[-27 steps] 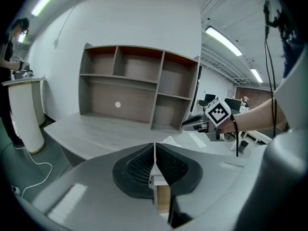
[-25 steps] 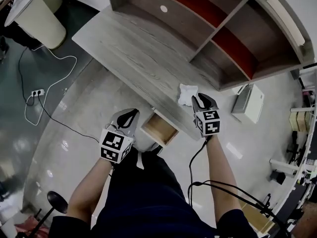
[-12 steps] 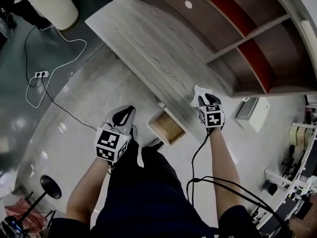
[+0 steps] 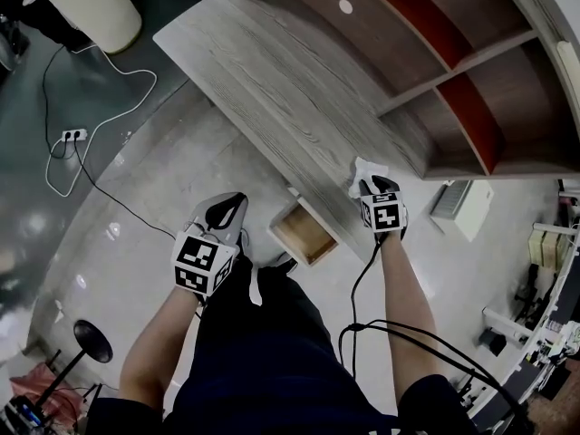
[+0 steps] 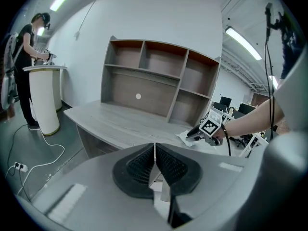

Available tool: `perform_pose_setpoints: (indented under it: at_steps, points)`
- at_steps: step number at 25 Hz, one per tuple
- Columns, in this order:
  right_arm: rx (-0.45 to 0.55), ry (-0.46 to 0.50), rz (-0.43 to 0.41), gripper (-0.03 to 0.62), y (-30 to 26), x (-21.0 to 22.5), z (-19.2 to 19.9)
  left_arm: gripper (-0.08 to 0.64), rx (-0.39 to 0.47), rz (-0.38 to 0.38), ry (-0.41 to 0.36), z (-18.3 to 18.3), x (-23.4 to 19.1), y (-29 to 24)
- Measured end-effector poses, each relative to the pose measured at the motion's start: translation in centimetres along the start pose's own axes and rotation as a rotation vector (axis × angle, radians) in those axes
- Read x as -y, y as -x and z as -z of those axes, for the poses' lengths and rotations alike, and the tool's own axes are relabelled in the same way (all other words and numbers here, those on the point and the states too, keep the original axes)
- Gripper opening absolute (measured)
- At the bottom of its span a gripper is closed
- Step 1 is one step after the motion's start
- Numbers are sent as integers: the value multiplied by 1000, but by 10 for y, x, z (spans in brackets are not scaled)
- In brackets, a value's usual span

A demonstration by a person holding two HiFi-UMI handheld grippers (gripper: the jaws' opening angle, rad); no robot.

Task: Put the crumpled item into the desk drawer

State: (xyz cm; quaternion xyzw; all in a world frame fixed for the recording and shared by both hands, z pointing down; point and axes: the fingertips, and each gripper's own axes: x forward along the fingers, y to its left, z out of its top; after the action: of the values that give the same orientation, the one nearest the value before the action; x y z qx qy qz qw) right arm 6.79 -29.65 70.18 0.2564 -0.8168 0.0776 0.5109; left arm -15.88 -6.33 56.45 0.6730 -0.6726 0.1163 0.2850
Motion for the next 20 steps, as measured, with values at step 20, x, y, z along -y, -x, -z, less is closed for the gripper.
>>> perform_pose_setpoints:
  at_steps: [20]
  points:
    - [33, -182, -22, 8, 38, -11, 44, 14, -41, 133, -81, -13, 42, -36]
